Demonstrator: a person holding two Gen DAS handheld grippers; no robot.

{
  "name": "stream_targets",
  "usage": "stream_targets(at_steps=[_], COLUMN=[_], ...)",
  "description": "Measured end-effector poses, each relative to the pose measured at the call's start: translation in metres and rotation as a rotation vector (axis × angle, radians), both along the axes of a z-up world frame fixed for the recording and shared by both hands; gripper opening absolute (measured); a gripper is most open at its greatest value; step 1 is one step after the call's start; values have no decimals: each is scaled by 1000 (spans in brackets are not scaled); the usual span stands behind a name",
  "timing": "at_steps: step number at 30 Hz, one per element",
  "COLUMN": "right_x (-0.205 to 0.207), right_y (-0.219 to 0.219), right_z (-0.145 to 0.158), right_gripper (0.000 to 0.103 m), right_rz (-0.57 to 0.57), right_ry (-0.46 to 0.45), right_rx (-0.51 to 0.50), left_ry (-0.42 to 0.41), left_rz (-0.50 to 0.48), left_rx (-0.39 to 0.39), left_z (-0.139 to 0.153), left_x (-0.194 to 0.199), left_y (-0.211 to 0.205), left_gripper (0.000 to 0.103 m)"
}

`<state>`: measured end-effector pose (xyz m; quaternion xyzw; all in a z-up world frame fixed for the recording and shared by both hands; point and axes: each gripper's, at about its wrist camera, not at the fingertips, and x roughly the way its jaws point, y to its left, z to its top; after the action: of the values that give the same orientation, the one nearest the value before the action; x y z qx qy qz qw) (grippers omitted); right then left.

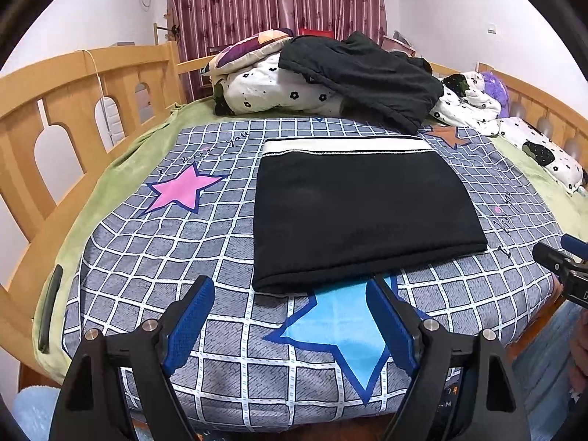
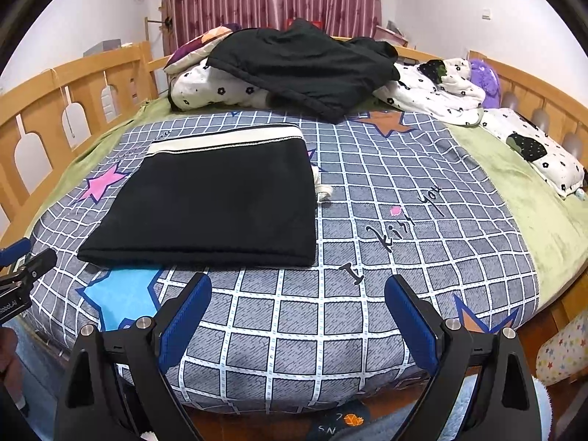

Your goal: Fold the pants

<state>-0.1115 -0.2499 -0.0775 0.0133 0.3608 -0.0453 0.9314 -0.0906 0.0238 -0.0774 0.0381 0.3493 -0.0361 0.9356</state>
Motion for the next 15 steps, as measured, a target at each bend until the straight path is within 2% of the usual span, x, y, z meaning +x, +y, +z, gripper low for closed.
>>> stream_targets(at_steps=[15], right_x=[-3], right_y=[-7], right_z=[1], right_gripper=[94], right_rz=[-11], right_ry=[-9], right_rx=[-8], left_ry=[5], left_rz=[-2], left_rx=[-23], left_z=[2], left_x=[-1], left_y=[0], left_gripper=[84])
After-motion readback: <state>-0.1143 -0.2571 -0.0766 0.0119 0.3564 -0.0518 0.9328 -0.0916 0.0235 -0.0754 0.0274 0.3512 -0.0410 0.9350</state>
